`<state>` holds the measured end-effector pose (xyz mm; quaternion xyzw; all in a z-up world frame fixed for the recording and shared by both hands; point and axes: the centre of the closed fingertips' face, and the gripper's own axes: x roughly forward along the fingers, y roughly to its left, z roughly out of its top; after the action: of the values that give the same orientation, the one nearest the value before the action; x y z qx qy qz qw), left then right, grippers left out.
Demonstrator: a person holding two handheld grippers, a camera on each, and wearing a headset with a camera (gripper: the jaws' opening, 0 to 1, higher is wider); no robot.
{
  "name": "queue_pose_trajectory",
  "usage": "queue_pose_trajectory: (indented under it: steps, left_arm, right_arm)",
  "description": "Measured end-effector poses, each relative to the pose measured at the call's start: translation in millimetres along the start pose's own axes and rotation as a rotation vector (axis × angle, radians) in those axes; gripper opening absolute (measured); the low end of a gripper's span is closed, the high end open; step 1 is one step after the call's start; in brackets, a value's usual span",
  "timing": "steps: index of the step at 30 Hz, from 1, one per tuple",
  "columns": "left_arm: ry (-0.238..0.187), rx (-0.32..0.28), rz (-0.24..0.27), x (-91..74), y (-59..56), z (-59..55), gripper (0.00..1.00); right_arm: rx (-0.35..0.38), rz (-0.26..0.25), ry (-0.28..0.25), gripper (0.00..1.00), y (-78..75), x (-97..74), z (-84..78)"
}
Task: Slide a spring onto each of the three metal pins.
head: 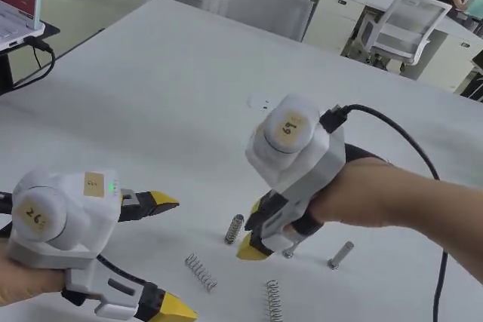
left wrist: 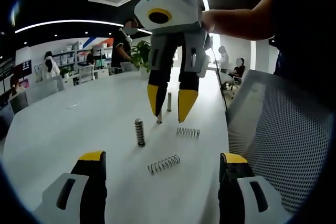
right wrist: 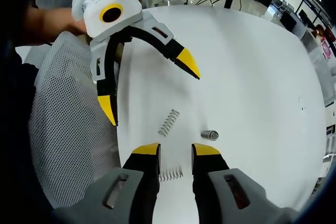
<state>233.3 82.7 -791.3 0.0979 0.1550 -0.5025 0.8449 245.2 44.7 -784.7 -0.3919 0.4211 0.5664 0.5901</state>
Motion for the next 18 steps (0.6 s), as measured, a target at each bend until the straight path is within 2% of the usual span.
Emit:
queue_pose_trajectory:
  steps: [9, 12, 18]
  left_arm:
    - [0.002, 0.001, -0.004, -0.4, -1.5, 0.3, 0.86]
    - [-0.001, 0.0, -0.005, -0.5, -2.3, 1.5, 0.86]
    - [0.003, 0.0, -0.006, -2.4, -3.2, -0.8, 0.85]
  right_arm:
    - [0.074, 0.028, -0.019, 0.19, 15.6, 23.3, 3.1]
    - [0.092, 0.04, -0.01, 0.18, 20.5, 34.7, 2.3]
    - [0.147, 0.022, -0.004, 0.16, 17.1, 49.6, 0.3]
